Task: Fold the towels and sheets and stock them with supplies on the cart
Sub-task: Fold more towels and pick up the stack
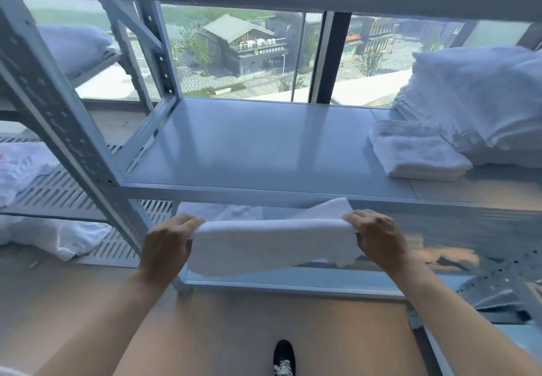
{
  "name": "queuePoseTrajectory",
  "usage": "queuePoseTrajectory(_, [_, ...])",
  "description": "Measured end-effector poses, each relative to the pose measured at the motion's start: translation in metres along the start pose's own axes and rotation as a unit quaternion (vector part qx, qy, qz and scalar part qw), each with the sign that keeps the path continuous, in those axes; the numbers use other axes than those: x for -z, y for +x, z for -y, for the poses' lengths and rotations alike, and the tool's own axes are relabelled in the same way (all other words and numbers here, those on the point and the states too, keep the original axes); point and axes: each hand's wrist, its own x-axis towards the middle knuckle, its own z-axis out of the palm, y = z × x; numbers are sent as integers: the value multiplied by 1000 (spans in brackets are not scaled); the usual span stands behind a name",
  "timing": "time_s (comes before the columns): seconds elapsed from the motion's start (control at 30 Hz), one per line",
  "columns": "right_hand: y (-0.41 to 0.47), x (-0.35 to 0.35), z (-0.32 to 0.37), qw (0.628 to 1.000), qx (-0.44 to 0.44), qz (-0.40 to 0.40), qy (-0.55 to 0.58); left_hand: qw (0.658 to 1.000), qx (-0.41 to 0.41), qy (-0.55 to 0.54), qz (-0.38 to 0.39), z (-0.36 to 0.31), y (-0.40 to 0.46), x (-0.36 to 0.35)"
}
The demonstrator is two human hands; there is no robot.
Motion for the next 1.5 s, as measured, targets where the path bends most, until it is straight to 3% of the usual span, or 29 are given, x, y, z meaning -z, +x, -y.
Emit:
queuePoseTrajectory(0.33, [-49,33,1,997,-65,42,-1,1000,-13,-24,-7,-27,-12,11])
queuePoseTrajectory(0.53, [-40,37,-29,995,-86,54,14,999,-33,-28,4,-44,27,-6])
queuePoseTrajectory(0.93, [41,-7,-125,993,-83,82,33,999,5,-31,35,-68,116,-61])
queuePoseTrajectory(1.27, [114,-38,-177,989,-94,104,39,998,53,-23,29,-48,177,-103])
queuePoseTrajectory(1.5, [169,-50,-193,987,-113,107,38,998,29,-49,14,-23,243,-128])
